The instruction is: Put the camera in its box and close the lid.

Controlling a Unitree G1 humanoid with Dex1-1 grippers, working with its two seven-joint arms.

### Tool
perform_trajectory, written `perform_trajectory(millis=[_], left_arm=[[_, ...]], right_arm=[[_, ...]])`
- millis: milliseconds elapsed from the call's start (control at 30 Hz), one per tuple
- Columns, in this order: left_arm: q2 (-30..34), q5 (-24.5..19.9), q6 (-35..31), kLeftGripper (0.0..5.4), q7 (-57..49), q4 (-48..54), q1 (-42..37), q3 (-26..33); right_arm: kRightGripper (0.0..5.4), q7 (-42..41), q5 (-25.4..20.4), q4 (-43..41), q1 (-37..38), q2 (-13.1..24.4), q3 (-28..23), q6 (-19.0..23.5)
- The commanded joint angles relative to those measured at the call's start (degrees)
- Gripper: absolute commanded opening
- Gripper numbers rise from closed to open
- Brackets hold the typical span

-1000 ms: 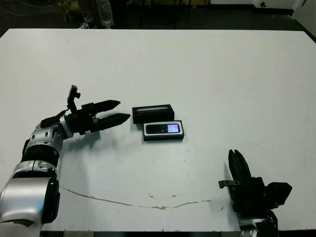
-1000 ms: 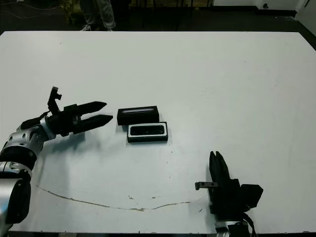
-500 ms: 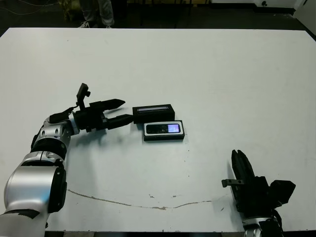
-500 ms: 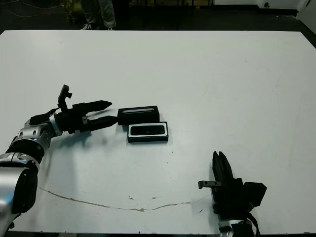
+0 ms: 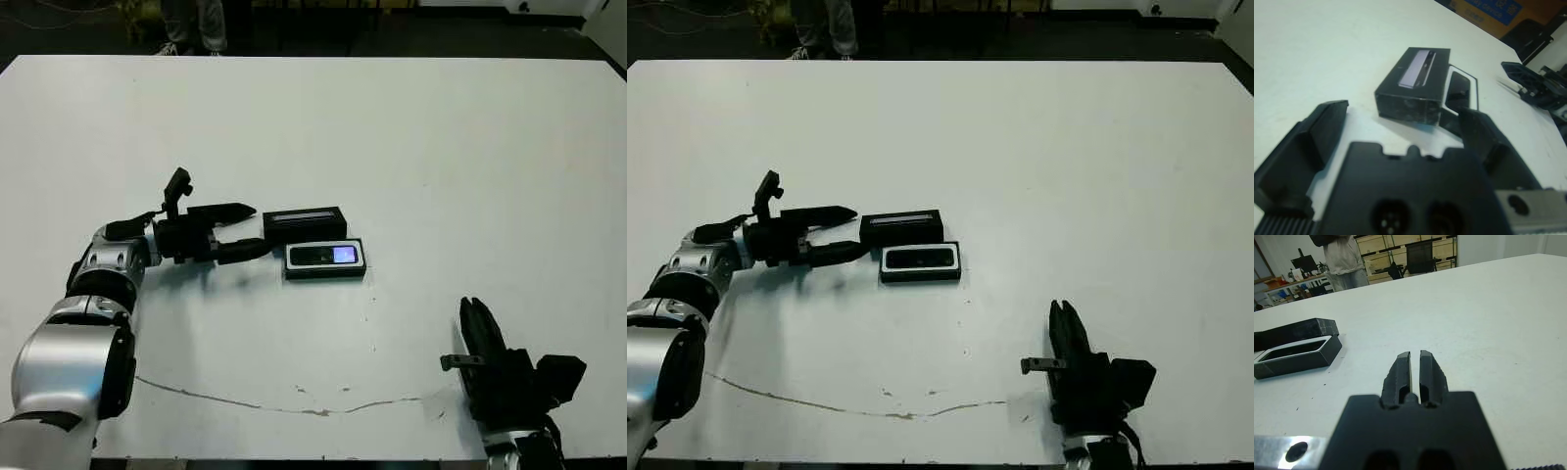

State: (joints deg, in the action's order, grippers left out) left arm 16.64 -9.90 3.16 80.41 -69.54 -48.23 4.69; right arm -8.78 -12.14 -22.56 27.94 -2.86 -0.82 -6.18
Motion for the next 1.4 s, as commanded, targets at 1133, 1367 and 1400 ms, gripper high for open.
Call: perform_trajectory(millis=[1133,1367,1400], left_arm=[[-3.2,3.6,1.7,5.39,-2.3,-2.2,-1.8,-1.8],[-4.7,0.6,-7.6,5.01,-2.3,-3.7,-2.6,1.0],[-4.9,0.1,-9.7,4.79,-2.5,-3.9,-2.7,1.5]], right_arm=[[0.00,-0.6,-1.9,0.9,2.7,0.9,-2.2,1.7],[0.00,0.0,-1.3,0.4,3.0,0.8,-1.9,1.8],[0.00,0.0,-1.4,0.4,3.0,0.8,-1.9,1.8]])
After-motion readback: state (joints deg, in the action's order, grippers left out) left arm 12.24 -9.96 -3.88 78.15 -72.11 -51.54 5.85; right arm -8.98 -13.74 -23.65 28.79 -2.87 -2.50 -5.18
